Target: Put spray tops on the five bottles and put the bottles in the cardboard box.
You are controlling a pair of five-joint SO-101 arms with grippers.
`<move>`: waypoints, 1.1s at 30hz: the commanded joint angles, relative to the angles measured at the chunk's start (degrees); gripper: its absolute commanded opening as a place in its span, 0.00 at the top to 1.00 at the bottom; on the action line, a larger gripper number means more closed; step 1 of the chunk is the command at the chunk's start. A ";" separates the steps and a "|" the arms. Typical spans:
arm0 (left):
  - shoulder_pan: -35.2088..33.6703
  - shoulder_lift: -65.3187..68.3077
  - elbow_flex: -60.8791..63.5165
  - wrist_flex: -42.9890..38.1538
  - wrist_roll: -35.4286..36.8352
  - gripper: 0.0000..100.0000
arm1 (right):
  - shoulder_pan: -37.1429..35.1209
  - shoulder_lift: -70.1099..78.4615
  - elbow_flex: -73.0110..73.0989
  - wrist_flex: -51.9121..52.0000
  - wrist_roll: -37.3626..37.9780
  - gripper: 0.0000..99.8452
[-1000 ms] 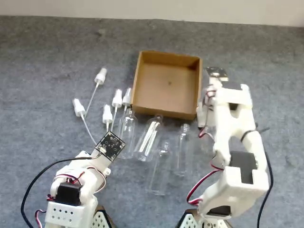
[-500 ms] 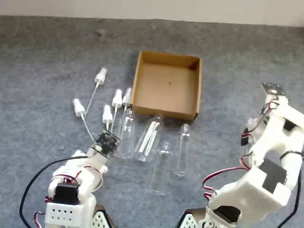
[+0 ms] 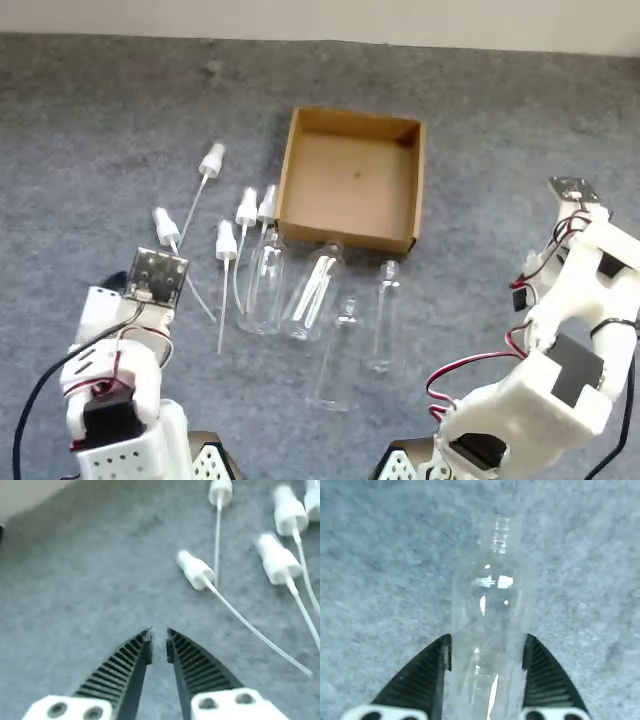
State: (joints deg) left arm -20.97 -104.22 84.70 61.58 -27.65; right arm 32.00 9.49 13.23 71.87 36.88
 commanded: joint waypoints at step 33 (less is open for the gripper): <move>14.02 91.12 -58.95 1.93 25.58 0.86 | -5.23 0.31 -7.16 2.24 -2.55 0.72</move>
State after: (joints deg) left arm -8.31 -12.88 28.09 65.63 -2.68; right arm 28.92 10.29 9.36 74.24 34.95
